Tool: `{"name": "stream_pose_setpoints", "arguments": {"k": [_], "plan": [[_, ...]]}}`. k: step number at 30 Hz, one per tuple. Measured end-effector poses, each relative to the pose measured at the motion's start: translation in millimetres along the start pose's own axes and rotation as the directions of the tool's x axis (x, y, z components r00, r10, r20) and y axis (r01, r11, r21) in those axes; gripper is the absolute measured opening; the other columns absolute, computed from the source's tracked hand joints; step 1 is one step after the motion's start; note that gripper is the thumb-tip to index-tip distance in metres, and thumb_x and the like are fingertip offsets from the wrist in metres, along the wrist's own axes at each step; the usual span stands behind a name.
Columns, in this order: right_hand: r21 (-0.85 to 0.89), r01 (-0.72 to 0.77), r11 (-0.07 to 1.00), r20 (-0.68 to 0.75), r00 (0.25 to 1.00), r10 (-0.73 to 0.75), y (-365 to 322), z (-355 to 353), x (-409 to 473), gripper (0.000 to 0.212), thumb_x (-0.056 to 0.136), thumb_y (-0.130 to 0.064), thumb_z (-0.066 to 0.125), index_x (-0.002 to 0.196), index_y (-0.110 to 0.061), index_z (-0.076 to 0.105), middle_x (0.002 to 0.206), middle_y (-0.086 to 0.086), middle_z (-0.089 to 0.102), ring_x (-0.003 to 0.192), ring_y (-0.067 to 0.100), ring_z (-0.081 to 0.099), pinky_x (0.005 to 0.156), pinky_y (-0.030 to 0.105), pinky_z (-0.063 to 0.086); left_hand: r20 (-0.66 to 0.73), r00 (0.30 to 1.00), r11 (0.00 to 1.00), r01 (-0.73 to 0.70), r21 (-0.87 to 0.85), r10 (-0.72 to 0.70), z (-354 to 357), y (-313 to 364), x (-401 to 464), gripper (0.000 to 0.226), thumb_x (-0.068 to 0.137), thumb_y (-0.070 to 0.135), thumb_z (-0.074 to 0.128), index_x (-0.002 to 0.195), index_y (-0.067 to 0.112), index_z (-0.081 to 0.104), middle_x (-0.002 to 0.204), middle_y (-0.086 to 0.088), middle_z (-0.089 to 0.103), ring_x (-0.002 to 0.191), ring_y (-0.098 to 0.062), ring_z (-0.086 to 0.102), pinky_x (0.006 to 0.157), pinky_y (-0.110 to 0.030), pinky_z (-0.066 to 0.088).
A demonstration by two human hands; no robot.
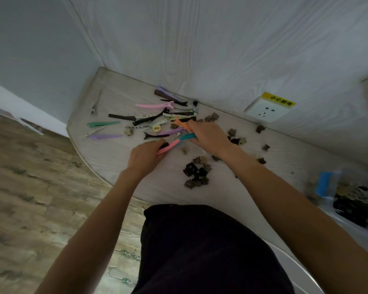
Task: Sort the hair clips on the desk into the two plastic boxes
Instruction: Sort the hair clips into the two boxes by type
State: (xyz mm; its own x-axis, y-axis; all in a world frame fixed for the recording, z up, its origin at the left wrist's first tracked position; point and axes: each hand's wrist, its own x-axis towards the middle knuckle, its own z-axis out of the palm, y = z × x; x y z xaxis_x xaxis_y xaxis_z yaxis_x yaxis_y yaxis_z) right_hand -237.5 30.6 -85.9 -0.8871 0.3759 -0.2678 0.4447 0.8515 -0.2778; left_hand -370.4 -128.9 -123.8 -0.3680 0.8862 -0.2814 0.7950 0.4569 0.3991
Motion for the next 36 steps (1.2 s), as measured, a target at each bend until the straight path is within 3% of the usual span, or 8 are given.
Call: {"name": "stream_pose_setpoints", "arguments": {"k": [6, 13, 18, 24, 29, 31, 33, 36], "plan": [[-0.068, 0.002, 0.998, 0.032, 0.999, 0.000, -6, 20, 17, 0.034, 0.093, -0.022, 0.049, 0.127, -0.019, 0.052, 0.116, 0.012, 0.061, 0.101, 0.030, 0.059, 0.077, 0.042, 0.052, -0.187, 0.982, 0.997, -0.021, 0.073, 0.035, -11, -39, -7, 0.024, 0.087, 0.034, 0.058, 0.103, 0.015, 0.062, 0.096, -0.012, 0.060, 0.087, -0.032, 0.061, 0.057, -0.038, 0.047], [-0.092, -0.079, 0.993, 0.039, 0.996, 0.083, -5, 27, 18, 0.041, 0.091, -0.022, 0.053, 0.130, -0.015, 0.045, 0.124, 0.014, 0.051, 0.100, 0.032, 0.057, 0.075, 0.041, 0.049, -0.101, 0.991, 0.985, -0.073, 0.156, 0.089, -15, -33, 17, 0.030, 0.086, 0.026, 0.061, 0.113, 0.013, 0.060, 0.109, -0.016, 0.059, 0.094, -0.037, 0.061, 0.061, -0.042, 0.050], [-0.095, -0.095, 0.991, 0.023, 0.995, 0.098, -6, 33, 11, 0.034, 0.091, -0.014, 0.051, 0.123, -0.008, 0.044, 0.125, 0.015, 0.053, 0.096, 0.034, 0.060, 0.072, 0.042, 0.052, -0.067, 0.991, 0.969, -0.094, 0.230, 0.112, -15, -30, 16, 0.033, 0.083, 0.021, 0.064, 0.114, 0.011, 0.058, 0.104, -0.016, 0.063, 0.091, -0.037, 0.062, 0.057, -0.040, 0.048], [-0.062, -0.193, 0.979, -0.005, 0.981, 0.193, -7, 32, 2, 0.032, 0.094, -0.016, 0.045, 0.125, -0.006, 0.042, 0.121, 0.016, 0.055, 0.101, 0.033, 0.057, 0.076, 0.041, 0.046, 0.122, 0.988, 0.950, -0.130, 0.284, 0.099, -15, -18, 13, 0.040, 0.090, 0.024, 0.051, 0.127, 0.010, 0.045, 0.120, -0.014, 0.057, 0.112, -0.031, 0.052, 0.073, -0.042, 0.047], [0.177, -0.292, 0.940, -0.123, 0.941, 0.316, -7, 23, -16, 0.029, 0.095, -0.019, 0.046, 0.118, -0.002, 0.047, 0.112, 0.020, 0.056, 0.094, 0.035, 0.056, 0.073, 0.039, 0.042, 0.106, 0.994, 0.973, -0.033, 0.228, 0.008, -13, -10, 11, 0.031, 0.092, 0.021, 0.046, 0.117, 0.004, 0.047, 0.117, -0.018, 0.056, 0.107, -0.034, 0.052, 0.076, -0.041, 0.044], [0.364, -0.309, 0.879, -0.228, 0.885, 0.405, -7, 20, -31, 0.023, 0.096, -0.020, 0.046, 0.110, -0.002, 0.050, 0.093, 0.014, 0.055, 0.077, 0.028, 0.053, 0.064, 0.031, 0.035, 0.097, 0.995, 0.982, -0.007, 0.186, -0.012, -12, -8, 9, 0.030, 0.092, 0.023, 0.046, 0.114, 0.002, 0.047, 0.113, -0.020, 0.057, 0.103, -0.035, 0.055, 0.074, -0.040, 0.043], [0.587, -0.333, 0.738, -0.217, 0.814, 0.539, -8, 14, -42, 0.012, 0.097, -0.021, 0.044, 0.094, -0.009, 0.047, 0.071, -0.001, 0.045, 0.059, 0.014, 0.043, 0.055, 0.021, 0.032, 0.100, 0.993, 0.995, 0.059, 0.086, -0.067, -11, -14, 9, 0.030, 0.093, 0.026, 0.046, 0.110, 0.002, 0.048, 0.105, -0.021, 0.060, 0.095, -0.037, 0.058, 0.073, -0.041, 0.044], [0.892, -0.286, 0.349, -0.062, 0.689, 0.722, -6, 9, -79, 0.025, 0.098, -0.025, 0.043, 0.075, -0.016, 0.040, 0.059, 0.000, 0.034, 0.051, 0.012, 0.035, 0.047, 0.014, 0.032, 0.128, 0.982, 0.982, 0.153, -0.112, -0.139, -10, -4, -3, 0.029, 0.093, 0.027, 0.047, 0.106, 0.001, 0.048, 0.093, -0.021, 0.060, 0.085, -0.038, 0.059, 0.072, -0.041, 0.043]]}}
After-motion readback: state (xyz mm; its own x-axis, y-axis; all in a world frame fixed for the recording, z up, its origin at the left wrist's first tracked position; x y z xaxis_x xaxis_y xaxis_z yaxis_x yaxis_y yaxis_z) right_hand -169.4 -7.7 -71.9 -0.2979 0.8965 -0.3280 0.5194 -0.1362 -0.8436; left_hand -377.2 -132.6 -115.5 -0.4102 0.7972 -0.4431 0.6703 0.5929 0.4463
